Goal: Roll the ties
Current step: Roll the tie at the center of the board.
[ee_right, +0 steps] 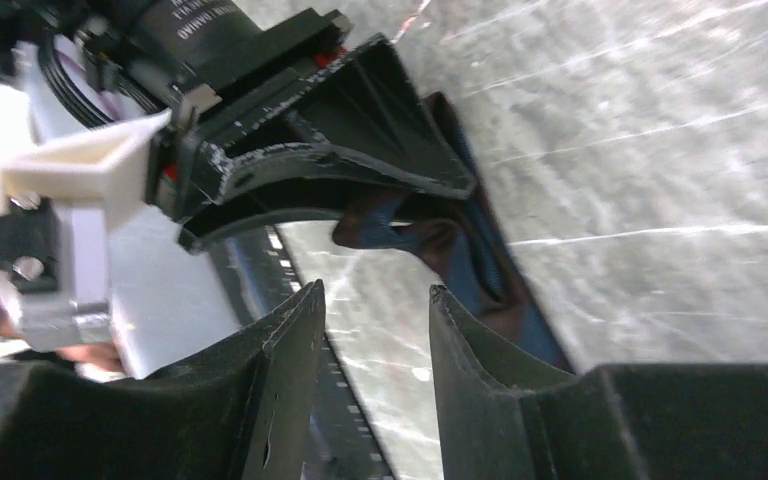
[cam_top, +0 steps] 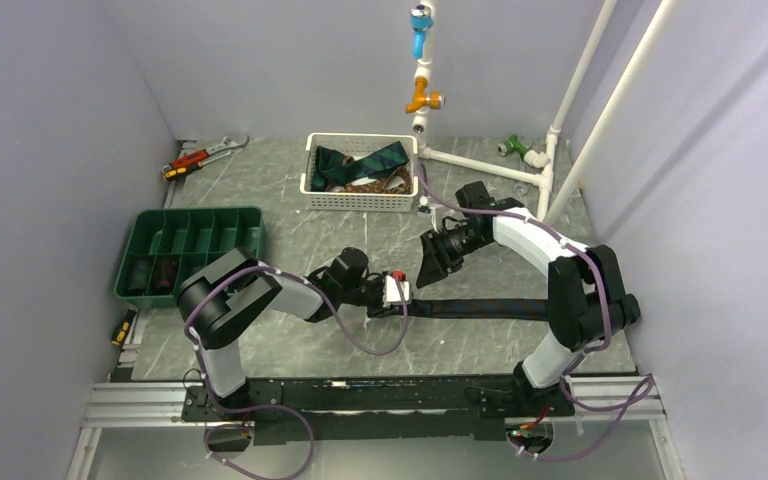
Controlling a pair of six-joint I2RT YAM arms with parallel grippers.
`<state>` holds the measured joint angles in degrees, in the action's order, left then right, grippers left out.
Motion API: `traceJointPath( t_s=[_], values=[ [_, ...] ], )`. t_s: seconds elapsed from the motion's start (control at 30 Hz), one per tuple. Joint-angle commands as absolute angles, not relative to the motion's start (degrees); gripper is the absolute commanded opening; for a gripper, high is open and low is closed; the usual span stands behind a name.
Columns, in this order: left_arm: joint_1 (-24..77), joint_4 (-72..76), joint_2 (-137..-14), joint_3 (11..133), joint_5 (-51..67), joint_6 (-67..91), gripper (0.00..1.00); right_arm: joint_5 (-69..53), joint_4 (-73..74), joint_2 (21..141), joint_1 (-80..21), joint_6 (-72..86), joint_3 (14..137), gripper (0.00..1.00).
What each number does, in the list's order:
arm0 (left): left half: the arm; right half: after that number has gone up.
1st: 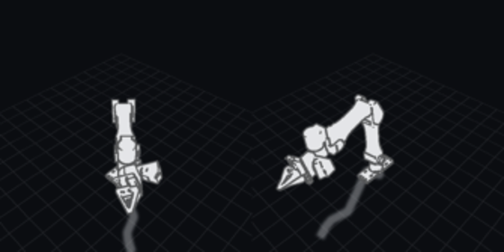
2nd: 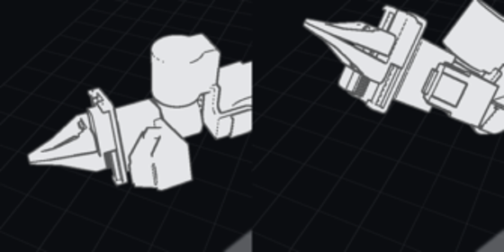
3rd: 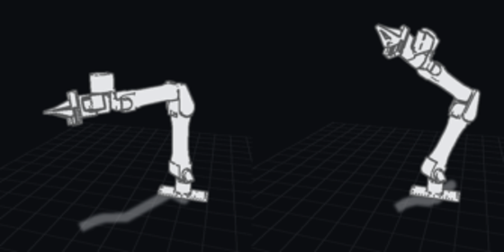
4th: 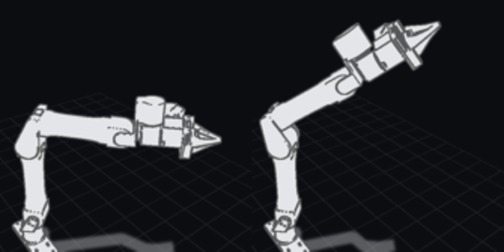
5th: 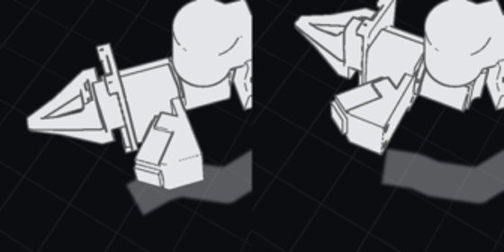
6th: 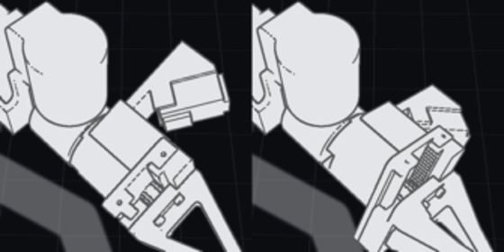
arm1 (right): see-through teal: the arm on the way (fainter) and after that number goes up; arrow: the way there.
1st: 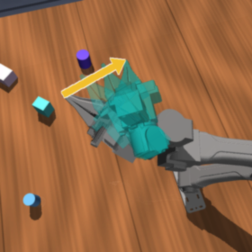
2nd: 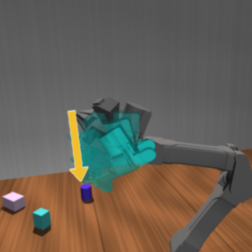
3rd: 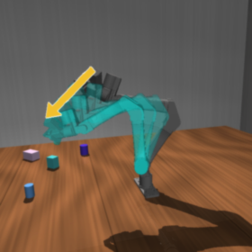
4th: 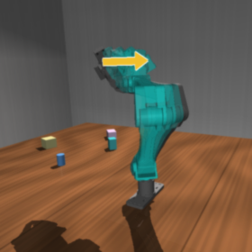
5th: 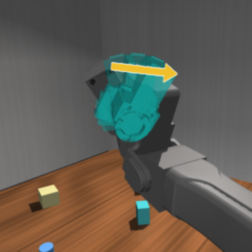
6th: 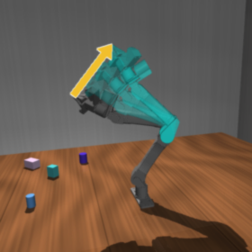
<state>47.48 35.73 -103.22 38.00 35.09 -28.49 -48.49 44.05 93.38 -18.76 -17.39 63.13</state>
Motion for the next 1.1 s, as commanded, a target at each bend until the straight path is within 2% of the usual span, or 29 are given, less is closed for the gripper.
traceJointPath(
  t_s=[0.0,0.13,0.4,0.53,0.67,0.8,0.9,0.93,1.0,1.07],
  values=[
    [47.78,28.65,-103.45,37.66,31.04,-29.63,0.39,-55.88,43.83,95.76,-18.97,-0.68,63.13,0.46],
    [47.81,28.73,-103.43,37.03,30.42,-30.03,0.39,-54.95,37.18,95.16,-18.98,8.27,61.19,0.51],
    [47.91,28.87,-103.31,36.47,30.28,-30.07,0.39,-54.4,33.55,100.21,-19.7,13.26,60.47,0.41],
    [47.96,28.57,-103.53,36.8,30.18,-30.12,0.39,-54.72,35.58,101.35,-20.19,12.06,61.29,0.41],
    [47.91,28.7,-103.52,36.83,30.25,-30.0,0.39,-53.52,35.17,101.24,-21.14,12.07,59.92,0.44],
    [47.93,28.4,-103.69,37.09,30.06,-29.97,0.39,-52.99,36.43,102.83,-21.78,11.19,61.53,0.34],
    [47.95,28.11,-103.62,37.27,30.04,-30.14,0.39,-51.94,38.89,103.79,-21.97,9.7,62.91,0.33],
    [47.97,28.04,-103.65,37.27,29.92,-30.21,0.39,-51.09,39.92,104.05,-21.91,9.41,63.23,0.34],
    [47.91,27.79,-103.32,37.32,29.67,-30.24,0.4,-49.0,43.0,102.83,-21.19,7.87,64.11,0.45],
    [47.96,27.73,-103.11,37.24,29.69,-30.24,0.4,-48.09,44.05,100.92,-20.76,8.54,63.6,0.49]
  ],
)
